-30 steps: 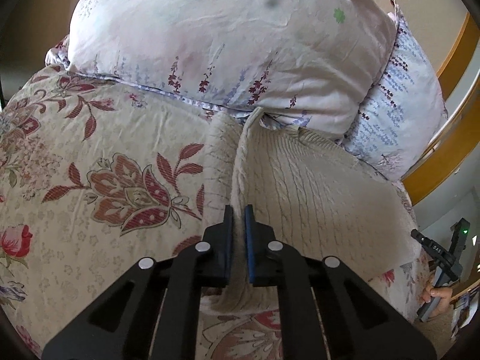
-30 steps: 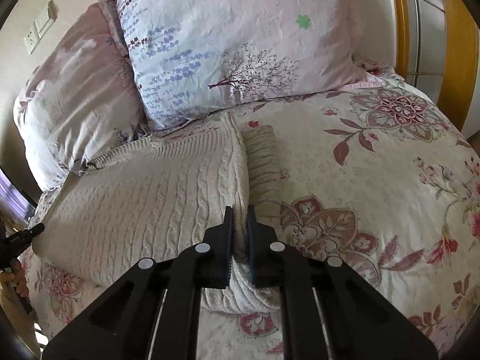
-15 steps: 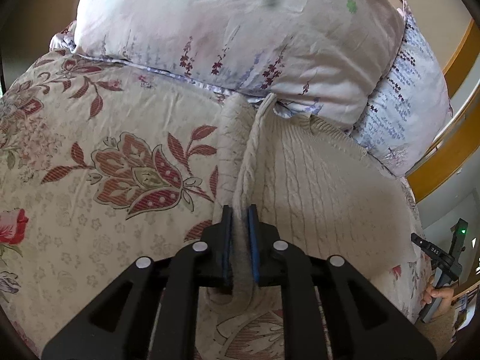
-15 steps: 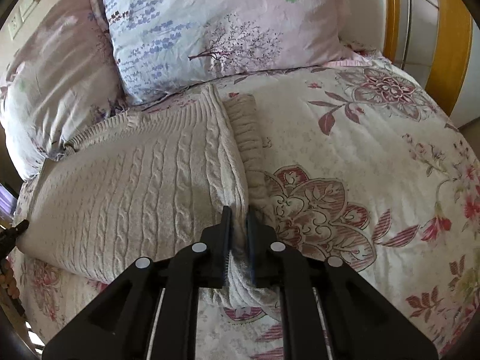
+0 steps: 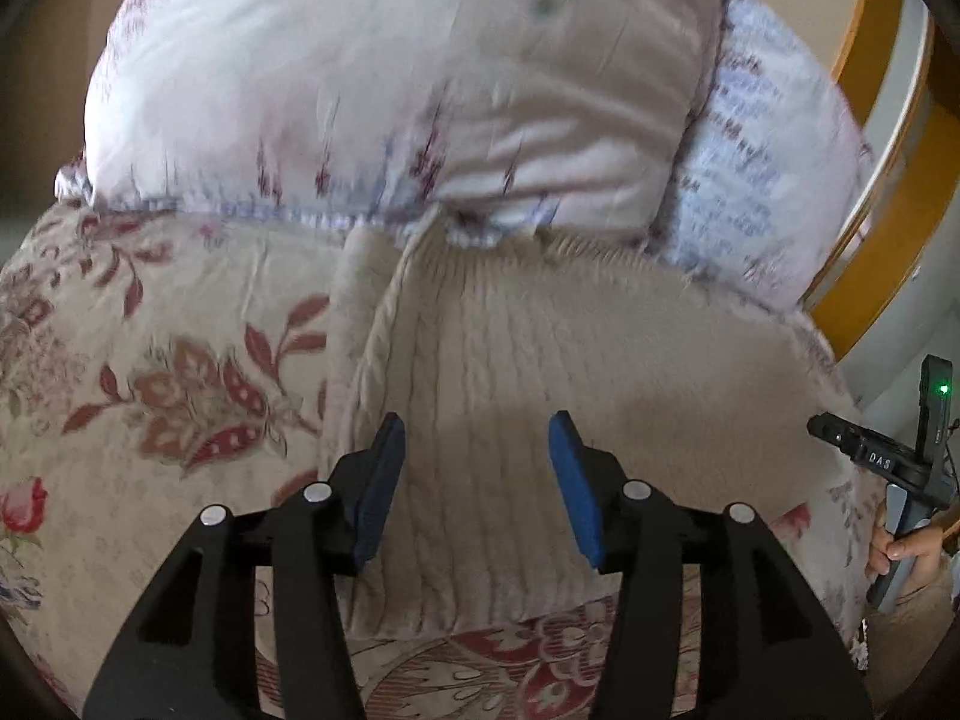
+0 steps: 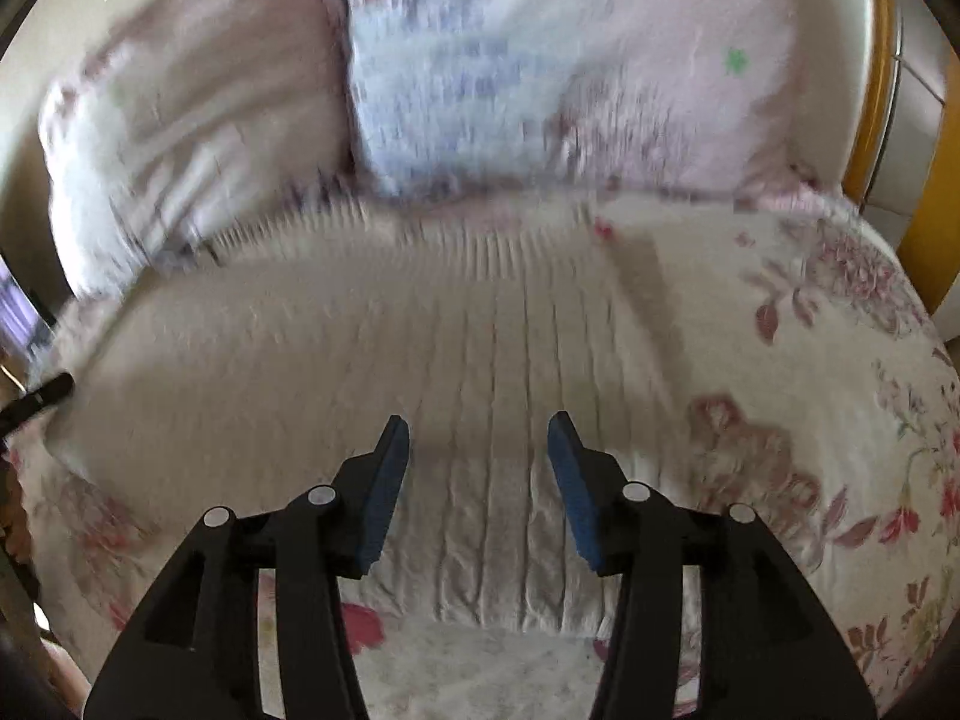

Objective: Fold small clothes

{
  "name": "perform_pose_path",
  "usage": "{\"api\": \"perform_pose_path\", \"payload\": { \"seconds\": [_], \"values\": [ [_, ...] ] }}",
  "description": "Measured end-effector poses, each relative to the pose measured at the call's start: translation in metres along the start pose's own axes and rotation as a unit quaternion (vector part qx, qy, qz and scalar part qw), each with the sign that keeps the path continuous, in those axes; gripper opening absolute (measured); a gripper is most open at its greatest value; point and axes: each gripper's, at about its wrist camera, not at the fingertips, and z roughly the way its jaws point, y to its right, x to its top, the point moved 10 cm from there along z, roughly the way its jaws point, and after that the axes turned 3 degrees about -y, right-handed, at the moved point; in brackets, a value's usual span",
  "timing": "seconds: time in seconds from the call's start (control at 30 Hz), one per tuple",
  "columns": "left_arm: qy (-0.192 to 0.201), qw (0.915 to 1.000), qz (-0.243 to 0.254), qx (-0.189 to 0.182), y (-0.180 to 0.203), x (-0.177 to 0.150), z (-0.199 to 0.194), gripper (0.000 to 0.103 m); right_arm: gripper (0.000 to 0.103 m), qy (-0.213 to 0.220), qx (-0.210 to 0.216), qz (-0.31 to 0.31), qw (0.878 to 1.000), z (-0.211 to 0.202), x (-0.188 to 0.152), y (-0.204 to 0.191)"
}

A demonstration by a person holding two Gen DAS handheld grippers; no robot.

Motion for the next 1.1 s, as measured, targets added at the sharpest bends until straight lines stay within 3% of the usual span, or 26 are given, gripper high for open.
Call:
{"api": "perform_pose_path", "payload": {
  "seconds": [0.1, 0.37, 0.57, 0.73, 1.1],
  "values": [
    [-0.004, 1.0000, 0.002, 0.000, -0.005, -0.008, 0.007, 0.050, 0.052, -0.005, -0.021, -0.028, 0.999, 0.005, -0.014, 0.000],
    [-0.002, 0.9999, 0.010, 0.003, -0.005, -0.015, 0.001, 0.051, 0.054, -0.026, -0.017, -0.026, 0.999, 0.005, -0.026, 0.000],
    [0.018, 0.9945, -0.070, -0.076, -0.018, 0.005, -0.010, 0.062, 0.057, -0.041, -0.023, -0.016, 0.999, 0.002, -0.015, -0.005],
    [0.022, 0.9899, -0.121, -0.071, -0.043, 0.021, -0.005, 0.070, 0.057, -0.025, -0.004, -0.019, 0.999, 0.001, -0.001, -0.024],
    [-0.012, 0.9809, -0.167, -0.100, -0.048, 0.036, 0.028, 0.071, 0.057, 0.004, 0.004, -0.062, 0.998, 0.019, 0.027, -0.074]
  ]
}}
